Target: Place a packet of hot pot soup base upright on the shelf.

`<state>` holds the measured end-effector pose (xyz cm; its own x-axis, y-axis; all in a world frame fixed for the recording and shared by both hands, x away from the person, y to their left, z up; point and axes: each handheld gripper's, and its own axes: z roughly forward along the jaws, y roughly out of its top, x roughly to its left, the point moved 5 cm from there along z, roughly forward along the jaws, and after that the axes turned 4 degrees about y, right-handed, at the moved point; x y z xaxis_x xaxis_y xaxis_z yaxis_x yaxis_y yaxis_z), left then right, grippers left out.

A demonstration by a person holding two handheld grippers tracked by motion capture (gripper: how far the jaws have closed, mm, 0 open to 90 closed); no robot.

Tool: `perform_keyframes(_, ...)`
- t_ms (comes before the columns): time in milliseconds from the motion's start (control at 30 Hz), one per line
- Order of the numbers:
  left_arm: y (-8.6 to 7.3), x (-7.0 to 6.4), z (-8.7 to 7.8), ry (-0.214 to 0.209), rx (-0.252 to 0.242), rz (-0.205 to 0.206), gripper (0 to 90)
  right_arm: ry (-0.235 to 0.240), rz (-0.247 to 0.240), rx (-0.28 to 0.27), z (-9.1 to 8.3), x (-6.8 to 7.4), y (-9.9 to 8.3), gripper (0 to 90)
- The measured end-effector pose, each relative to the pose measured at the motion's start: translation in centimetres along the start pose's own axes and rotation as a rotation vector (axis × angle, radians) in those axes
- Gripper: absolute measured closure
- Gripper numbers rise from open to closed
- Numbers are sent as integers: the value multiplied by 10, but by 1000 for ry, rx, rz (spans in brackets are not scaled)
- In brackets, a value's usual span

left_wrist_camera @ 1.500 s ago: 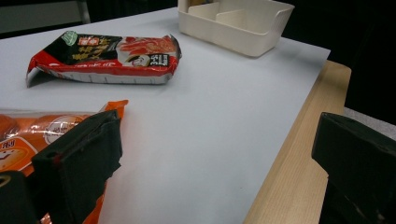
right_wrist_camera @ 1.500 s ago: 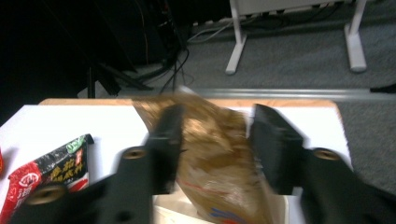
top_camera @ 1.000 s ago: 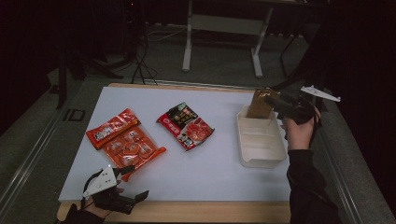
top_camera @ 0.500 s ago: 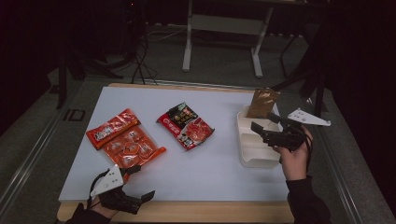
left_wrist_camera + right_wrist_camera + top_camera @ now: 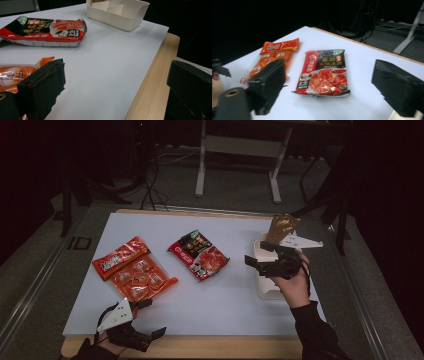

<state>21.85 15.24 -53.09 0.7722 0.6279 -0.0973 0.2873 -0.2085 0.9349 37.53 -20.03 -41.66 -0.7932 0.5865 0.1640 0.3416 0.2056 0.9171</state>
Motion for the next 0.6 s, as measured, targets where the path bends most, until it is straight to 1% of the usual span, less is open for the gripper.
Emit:
perform_keyframes(33, 0, 0, 0, -1, -2, -1, 23, 14, -8, 2, 4, 1, 1, 135)
perform_keyframes(67, 0, 0, 0, -1, -2, -3, 24, 10, -14, 11, 7, 2, 2, 136)
perform_keyframes(100, 0, 1, 0, -2, 0, -5, 23, 9, -20, 20, 11, 3, 2, 156)
perform_keyframes(133, 0, 1, 0, -2, 1, -6, 23, 14, -22, 28, 15, 5, 3, 194)
perform_keyframes(167, 0, 1, -1, -2, 1, -6, 24, 9, -28, 32, 19, 6, 3, 214)
perform_keyframes(233, 0, 1, -1, -2, 1, -6, 24, 17, -33, 62, 27, 8, 3, 280)
perform_keyframes(267, 0, 1, -1, -2, 0, -7, 24, 10, -35, 65, 30, 8, 3, 320)
perform_keyframes(300, 0, 1, -1, -2, 0, -7, 23, 10, -35, 65, 30, 8, 3, 320)
perform_keyframes(333, 0, 1, -1, -1, 0, -7, 23, 13, -28, 79, 37, 8, 3, 381)
perform_keyframes(400, 0, 1, -1, 0, -1, -9, 24, 23, -18, 88, 44, 7, 4, 478)
perform_keyframes(433, 0, 1, -1, 0, -1, -9, 23, 23, -18, 88, 44, 7, 4, 478)
perform_keyframes(467, 0, 1, -1, -1, 0, -10, 23, 22, -9, 102, 52, 6, 5, 526)
perform_keyframes(500, 0, 1, -1, -1, 0, -10, 23, 27, -9, 117, 56, 5, 5, 647)
perform_keyframes(533, 0, 1, -1, -2, 1, -8, 24, 27, -11, 135, 61, 5, 5, 667)
perform_keyframes(567, 0, 1, -1, -2, 2, -7, 23, 23, -9, 141, 65, 4, 6, 677)
perform_keyframes(600, 0, 1, -1, -2, 3, -8, 23, 25, -5, 157, 71, 4, 6, 719)
